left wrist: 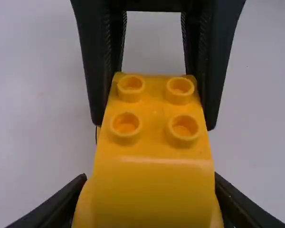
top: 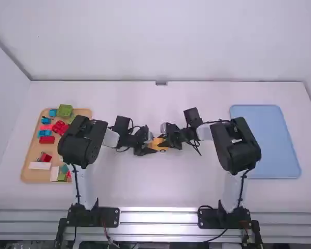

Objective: Assemble lego blocks to make yellow taxi

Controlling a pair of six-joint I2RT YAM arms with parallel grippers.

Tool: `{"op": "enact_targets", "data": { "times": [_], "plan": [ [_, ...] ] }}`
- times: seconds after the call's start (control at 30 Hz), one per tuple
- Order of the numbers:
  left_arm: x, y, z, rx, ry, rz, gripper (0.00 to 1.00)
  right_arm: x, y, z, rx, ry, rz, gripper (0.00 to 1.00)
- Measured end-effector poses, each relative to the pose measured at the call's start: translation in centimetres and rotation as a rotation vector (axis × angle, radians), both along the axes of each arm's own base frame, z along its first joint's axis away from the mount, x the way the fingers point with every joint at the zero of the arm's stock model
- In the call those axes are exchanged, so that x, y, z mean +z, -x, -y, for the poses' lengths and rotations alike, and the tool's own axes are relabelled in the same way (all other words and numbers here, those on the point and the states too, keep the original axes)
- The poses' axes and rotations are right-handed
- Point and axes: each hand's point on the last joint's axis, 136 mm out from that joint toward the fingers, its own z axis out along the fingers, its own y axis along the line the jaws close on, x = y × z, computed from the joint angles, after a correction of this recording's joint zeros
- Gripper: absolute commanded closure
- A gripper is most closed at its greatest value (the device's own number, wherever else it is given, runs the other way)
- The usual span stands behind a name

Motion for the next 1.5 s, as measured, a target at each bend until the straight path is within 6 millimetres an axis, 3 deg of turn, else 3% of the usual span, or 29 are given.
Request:
{"op": "enact_targets", "data": {
  "times": [0.53, 0.83, 1.13, 1.27, 1.5],
  "plan": [
    [0.0, -0.2, -0.1, 0.000, -0.003, 0.027, 0.82, -0.5, 0.0, -0.4, -0.013, 0.209, 0.030, 1.00],
    [-0.1, -0.3, -0.4, 0.008, -0.005, 0.027, 0.85, -0.4, -0.3, -0.6, -0.009, 0.195, 0.056, 1.00],
    [0.0, -0.2, 0.0, 0.008, -0.001, 0.009, 0.85, -0.1, -0.2, 0.2, 0.014, 0.083, 0.023, 0.62],
    [0.1, 0.2, 0.3, -0.005, 0.007, -0.003, 0.85, -0.8, 0.1, 0.5, 0.017, 0.079, 0.006, 0.51],
    [0.1, 0.3, 0.3, -0.005, 0.007, -0.004, 0.86, -0.6, -0.2, 0.1, 0.026, 0.059, 0.040, 0.44]
  ]
}}
